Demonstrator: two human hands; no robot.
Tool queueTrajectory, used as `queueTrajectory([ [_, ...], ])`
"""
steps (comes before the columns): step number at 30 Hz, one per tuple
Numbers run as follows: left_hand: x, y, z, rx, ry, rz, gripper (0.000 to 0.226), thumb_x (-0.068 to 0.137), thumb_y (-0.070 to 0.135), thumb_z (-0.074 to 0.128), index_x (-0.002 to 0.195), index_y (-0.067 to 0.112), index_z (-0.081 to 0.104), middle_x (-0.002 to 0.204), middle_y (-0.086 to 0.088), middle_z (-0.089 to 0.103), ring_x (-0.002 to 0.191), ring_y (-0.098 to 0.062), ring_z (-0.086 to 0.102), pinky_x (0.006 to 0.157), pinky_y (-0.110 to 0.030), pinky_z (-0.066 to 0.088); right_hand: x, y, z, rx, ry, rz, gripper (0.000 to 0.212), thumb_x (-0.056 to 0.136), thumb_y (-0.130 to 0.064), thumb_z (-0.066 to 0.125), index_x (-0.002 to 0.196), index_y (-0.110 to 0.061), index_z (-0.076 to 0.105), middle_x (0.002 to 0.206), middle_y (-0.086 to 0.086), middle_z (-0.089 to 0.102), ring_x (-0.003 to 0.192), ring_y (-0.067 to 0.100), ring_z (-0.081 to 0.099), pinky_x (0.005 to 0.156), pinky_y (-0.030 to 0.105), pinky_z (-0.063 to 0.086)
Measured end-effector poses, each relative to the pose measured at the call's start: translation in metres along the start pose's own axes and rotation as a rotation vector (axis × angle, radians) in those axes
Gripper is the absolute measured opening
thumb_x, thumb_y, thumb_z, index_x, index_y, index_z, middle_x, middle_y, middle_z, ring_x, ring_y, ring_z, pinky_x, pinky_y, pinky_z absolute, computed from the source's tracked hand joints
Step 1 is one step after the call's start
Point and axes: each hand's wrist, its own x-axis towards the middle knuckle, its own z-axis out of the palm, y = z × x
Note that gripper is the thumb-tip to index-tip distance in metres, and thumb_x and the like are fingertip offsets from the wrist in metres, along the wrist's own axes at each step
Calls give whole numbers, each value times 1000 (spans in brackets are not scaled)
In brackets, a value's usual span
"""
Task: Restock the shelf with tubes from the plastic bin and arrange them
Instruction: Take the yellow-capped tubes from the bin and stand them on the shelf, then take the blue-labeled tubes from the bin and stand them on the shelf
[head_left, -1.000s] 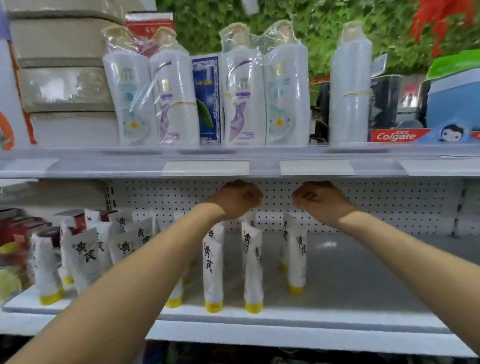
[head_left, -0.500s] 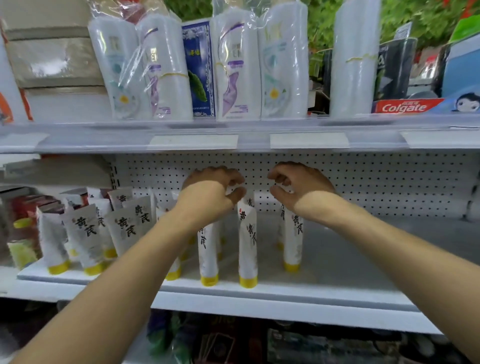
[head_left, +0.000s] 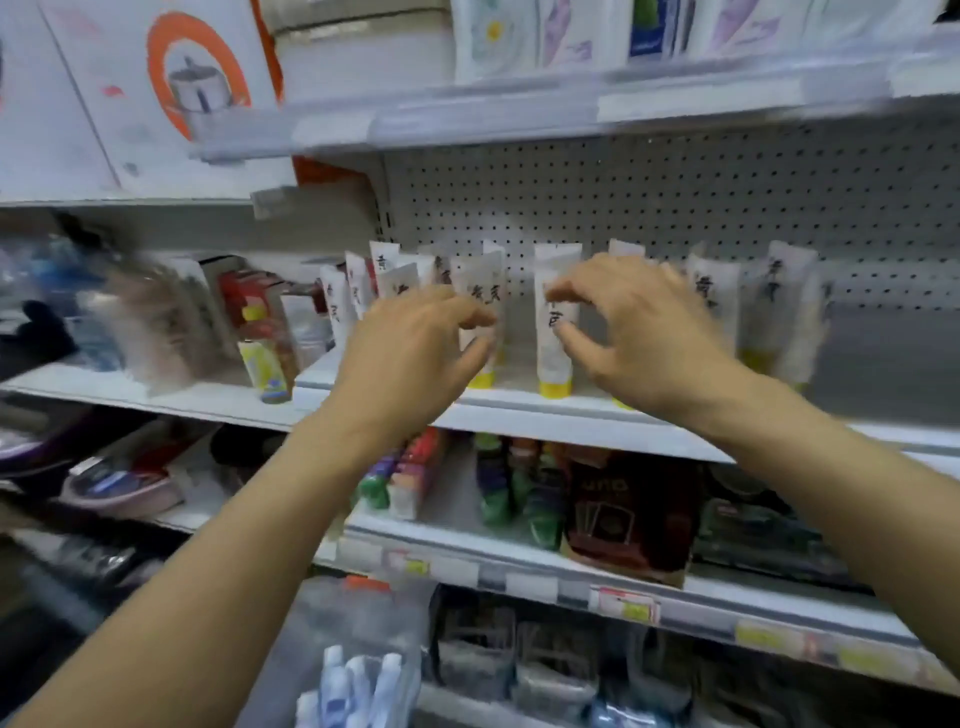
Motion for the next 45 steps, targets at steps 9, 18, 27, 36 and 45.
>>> queueTrajectory([
  [9, -155, -158, 2, -139, -401, -359, 21, 87, 37, 61, 106, 30, 67, 97, 11, 69, 85, -11, 65, 78, -36, 54, -26, -155, 152, 197, -411, -20, 25, 90, -35, 53, 111, -23, 60, 109, 0, 62, 105, 26, 54, 83, 38, 41],
  [18, -294, -253, 106, -517, -643, -1015, 20, 91, 24, 63, 109, 15, 66, 92, 0, 66, 83, -15, 62, 69, -26, 50, -74, -225, 335, 379, -1096, -66, 29, 89, -34, 56, 117, -26, 56, 119, -2, 59, 109, 21, 56, 86, 38, 50],
  [27, -431, -277, 268, -425, -944, -1335, 41, 93, 20, 58, 133, 13, 51, 136, -8, 52, 119, -26, 54, 100, -30, 42, -172, -246, 523, 313, -1509, -208, 39, 91, -17, 54, 130, -20, 52, 132, 7, 48, 122, 28, 44, 84, 35, 43],
  [36, -483, -304, 355, -139, -1414, -707, 71, 84, 8, 63, 146, 18, 30, 146, -6, 26, 132, -28, 31, 99, -41, 44, -233, -262, 621, 162, -1529, -562, 61, 90, -11, 56, 147, -19, 33, 147, 11, 28, 129, 32, 36, 83, 39, 42],
  [45, -464, -312, 343, 168, -1649, -376, 67, 81, 35, 73, 136, 16, 41, 131, -3, 55, 120, -23, 54, 86, -30, 42, -227, -268, 621, -89, -1452, -806, 52, 88, -17, 62, 136, -9, 43, 138, 14, 44, 130, 31, 38, 104, 40, 32],
])
